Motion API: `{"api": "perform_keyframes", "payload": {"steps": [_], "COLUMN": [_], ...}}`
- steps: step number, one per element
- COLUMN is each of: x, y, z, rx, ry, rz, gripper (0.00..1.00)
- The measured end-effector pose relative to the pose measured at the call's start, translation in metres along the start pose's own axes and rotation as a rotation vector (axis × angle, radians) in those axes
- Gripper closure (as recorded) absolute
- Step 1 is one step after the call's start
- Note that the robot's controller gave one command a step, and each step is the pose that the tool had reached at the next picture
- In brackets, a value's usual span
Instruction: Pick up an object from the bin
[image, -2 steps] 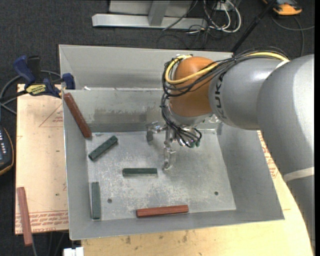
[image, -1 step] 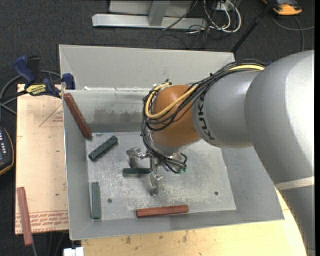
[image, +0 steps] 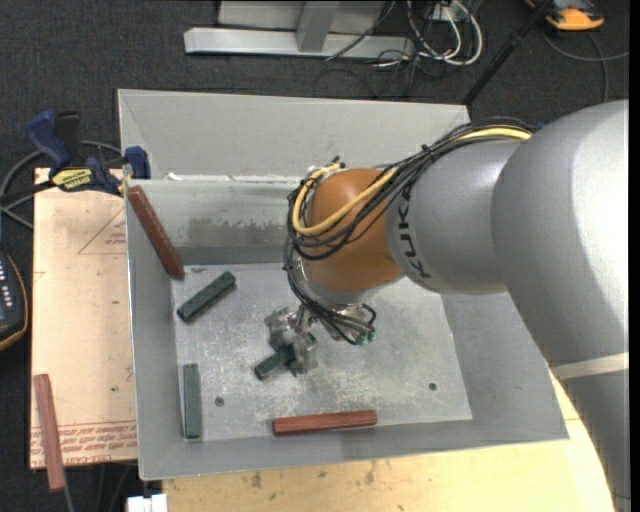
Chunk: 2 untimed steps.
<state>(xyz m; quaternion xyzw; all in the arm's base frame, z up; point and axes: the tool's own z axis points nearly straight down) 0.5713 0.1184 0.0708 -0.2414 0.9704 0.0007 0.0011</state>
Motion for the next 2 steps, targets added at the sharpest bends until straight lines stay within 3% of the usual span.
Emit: {"api": "perform_keyframes", "payload": {"steps": [1, 2], "x": [0.035, 0.015], "y": [-0.024, -0.025], "z": [-0.116, -0.164], "rx": [0.004, 0.003], "ry": [-0.007, -0.008], "rz": [0.07, 0.07], "gripper": [1.0, 1.0]}}
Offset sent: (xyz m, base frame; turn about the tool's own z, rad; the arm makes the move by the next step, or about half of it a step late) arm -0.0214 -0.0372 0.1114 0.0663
